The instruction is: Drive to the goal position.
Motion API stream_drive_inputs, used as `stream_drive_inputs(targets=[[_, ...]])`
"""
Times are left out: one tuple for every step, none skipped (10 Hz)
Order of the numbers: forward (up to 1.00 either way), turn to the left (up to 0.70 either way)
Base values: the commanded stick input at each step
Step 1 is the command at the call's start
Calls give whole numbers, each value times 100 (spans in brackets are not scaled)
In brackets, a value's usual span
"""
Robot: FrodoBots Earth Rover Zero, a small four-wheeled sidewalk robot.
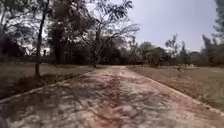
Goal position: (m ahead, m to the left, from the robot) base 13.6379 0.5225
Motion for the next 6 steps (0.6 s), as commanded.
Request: stream_drive_inputs(targets=[[70, 0], [70, 0], [70, 0], [70, 0], [70, 0], [70, 0]])
